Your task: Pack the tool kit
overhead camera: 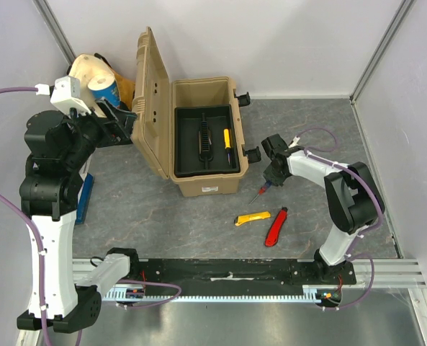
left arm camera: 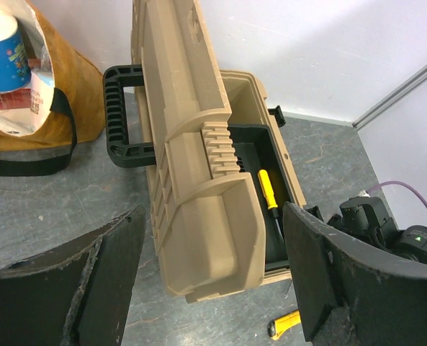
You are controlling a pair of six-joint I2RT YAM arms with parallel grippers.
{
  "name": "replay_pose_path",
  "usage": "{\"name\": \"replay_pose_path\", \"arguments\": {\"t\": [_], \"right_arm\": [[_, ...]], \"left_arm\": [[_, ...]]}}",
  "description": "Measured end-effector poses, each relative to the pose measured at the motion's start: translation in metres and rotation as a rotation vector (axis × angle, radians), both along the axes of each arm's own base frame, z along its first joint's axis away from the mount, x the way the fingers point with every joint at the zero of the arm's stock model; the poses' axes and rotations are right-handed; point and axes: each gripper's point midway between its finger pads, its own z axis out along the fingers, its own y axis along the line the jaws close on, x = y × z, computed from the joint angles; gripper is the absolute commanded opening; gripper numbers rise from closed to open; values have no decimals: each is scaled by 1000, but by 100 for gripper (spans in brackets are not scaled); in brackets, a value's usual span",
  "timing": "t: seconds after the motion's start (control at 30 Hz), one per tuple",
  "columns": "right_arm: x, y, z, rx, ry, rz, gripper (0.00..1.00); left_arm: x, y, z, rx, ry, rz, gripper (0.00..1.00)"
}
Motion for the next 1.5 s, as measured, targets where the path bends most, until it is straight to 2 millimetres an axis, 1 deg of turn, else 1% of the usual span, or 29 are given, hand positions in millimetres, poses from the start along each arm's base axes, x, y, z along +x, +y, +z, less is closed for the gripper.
{"name": "replay_pose_path", "arguments": {"t": [0.03, 0.07, 0.17, 0.23, 0.27, 0.33, 0.37, 0.43, 0.5, 0.57, 0.67, 0.7, 0.77, 0.83, 0.87, 0.93, 0.97, 1.03, 1.07, 1.1, 1.13, 1.2, 1.23, 1.27, 1.33, 1.37, 1.43, 1.5], "right_arm": [[0, -1, 0, -4, 0, 4, 3], [0, -1, 0, -9, -2, 6, 0], [2, -5, 2, -36, -8, 17, 0], [5, -12, 8, -81, -16, 30, 0], [8, -15, 13, -106, -25, 37, 0], [20, -22, 33, -160, -71, 52, 0], [27, -25, 48, -182, -104, 58, 0], [43, -29, 85, -215, -194, 60, 0], [57, -33, 130, -238, -305, 57, 0], [68, -37, 183, -257, -425, 50, 0], [76, -38, 250, -276, -572, 44, 0], [76, -36, 268, -279, -615, 50, 0], [74, -25, 296, -274, -686, 87, 0], [72, -4, 315, -250, -743, 161, 0], [72, 6, 320, -238, -763, 193, 0], [71, 35, 327, -209, -796, 288, 0], [72, 47, 327, -201, -803, 327, 0], [73, 80, 320, -192, -811, 424, 0], [73, 93, 314, -189, -805, 459, 0], [74, 113, 303, -187, -793, 509, 0], [75, 125, 292, -186, -780, 541, 0], [75, 150, 264, -195, -734, 610, 0], [76, 157, 251, -203, -710, 632, 1], [77, 163, 237, -215, -685, 650, 3], [80, 170, 211, -242, -635, 683, 15], [81, 172, 204, -249, -621, 690, 20], [85, 176, 196, -259, -607, 700, 30], [88, 178, 197, -268, -605, 707, 39]], "left_arm": [[0, 0, 0, 0, 0, 1, 82], [0, 0, 0, 0, 0, 1, 82], [0, 0, 0, 0, -2, 2, 82], [-1, 0, 1, 0, -4, 2, 82], [-1, 0, 1, 0, -4, 2, 82], [-2, 0, 2, -1, -6, 1, 82], [-2, 0, 2, 0, -7, 1, 82], [-2, 0, 2, -1, -8, 1, 82], [-2, 0, 2, -1, -8, 1, 82], [-2, 0, 2, -1, -8, 0, 82], [-3, 0, 2, -1, -8, -2, 82], [-2, 0, 2, -1, -8, -3, 82], [-2, 0, 2, -2, -9, -3, 82], [-2, 0, 3, -2, -10, -3, 82], [-2, 0, 3, -2, -11, -3, 82], [-2, -1, 3, -2, -10, -5, 82], [-2, -1, 3, -2, -10, -7, 82], [-3, -2, 3, -3, -10, -13, 82], [-3, -3, 3, -4, -10, -18, 82], [-3, -4, 3, -5, -10, -21, 82], [-3, -4, 2, -5, -9, -21, 82], [-3, -4, 2, -5, -8, -23, 82], [-3, -4, 2, -5, -8, -23, 82], [-3, -4, 2, -5, -9, -23, 82], [-3, -4, 2, -5, -9, -23, 82], [-3, -4, 2, -5, -9, -23, 82], [-3, -4, 2, -5, -9, -23, 82], [-3, -4, 2, -5, -9, -23, 82]]}}
